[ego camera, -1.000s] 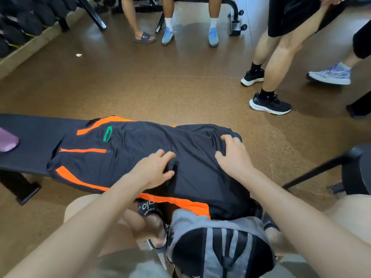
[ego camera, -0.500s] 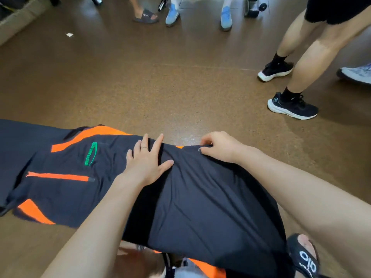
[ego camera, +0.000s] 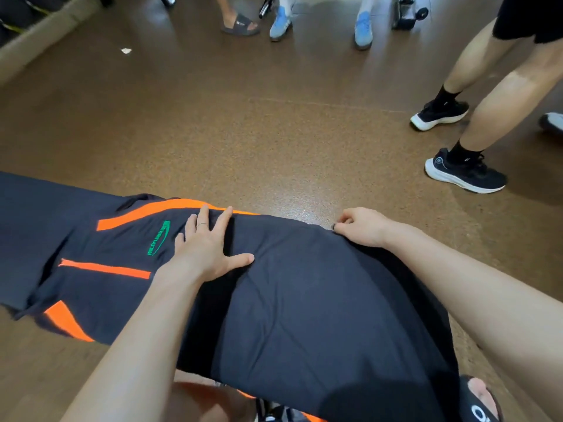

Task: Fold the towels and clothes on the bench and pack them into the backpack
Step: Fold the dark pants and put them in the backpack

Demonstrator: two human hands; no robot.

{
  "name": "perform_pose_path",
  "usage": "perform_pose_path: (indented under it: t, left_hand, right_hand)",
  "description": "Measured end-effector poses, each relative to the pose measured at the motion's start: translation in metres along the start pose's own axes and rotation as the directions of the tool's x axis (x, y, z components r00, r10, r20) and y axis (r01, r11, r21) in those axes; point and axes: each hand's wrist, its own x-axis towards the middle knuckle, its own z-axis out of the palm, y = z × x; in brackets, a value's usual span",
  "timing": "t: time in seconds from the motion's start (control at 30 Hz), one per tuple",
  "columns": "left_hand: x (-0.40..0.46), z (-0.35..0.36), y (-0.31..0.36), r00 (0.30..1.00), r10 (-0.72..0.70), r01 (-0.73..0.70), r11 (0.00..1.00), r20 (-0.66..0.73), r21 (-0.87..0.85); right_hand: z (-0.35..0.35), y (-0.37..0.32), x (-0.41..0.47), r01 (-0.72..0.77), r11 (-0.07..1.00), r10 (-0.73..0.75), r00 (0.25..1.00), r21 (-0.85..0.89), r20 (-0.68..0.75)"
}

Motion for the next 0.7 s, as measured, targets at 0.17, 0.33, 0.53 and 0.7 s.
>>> perform_pose_path:
  t: [0.17, 0.33, 0.53, 0.7]
  left_hand:
    - [0.010, -0.003, -0.020, 0.991, -0.074, 0.073, 0.997, -0.107, -0.020]
    - [0.017, -0.006, -0.038, 0.980, -0.132, 0.113, 0.985, -0.151, -0.127]
    - [0.022, -0.016, -0.060, 0.982, -0.099, 0.072, 0.984, -0.163, -0.163]
    - [0.019, -0.028, -0.072, 0.989, -0.118, 0.096, 0.968, -0.085, -0.230]
  right_hand:
    - [0.010, -0.037, 0.013, 0.109, 0.989, -0.117, 0.990, 0.099, 0.075]
    - [0.030, -0.089, 0.042, 0.190, 0.957, -0.219, 0.969, 0.218, 0.117]
    - [0.049, -0.151, 0.067, 0.142, 0.926, -0.230, 0.947, 0.351, 0.223]
    - [0.065, -0.190, 0.085, 0.190, 0.912, -0.286, 0.930, 0.365, 0.232]
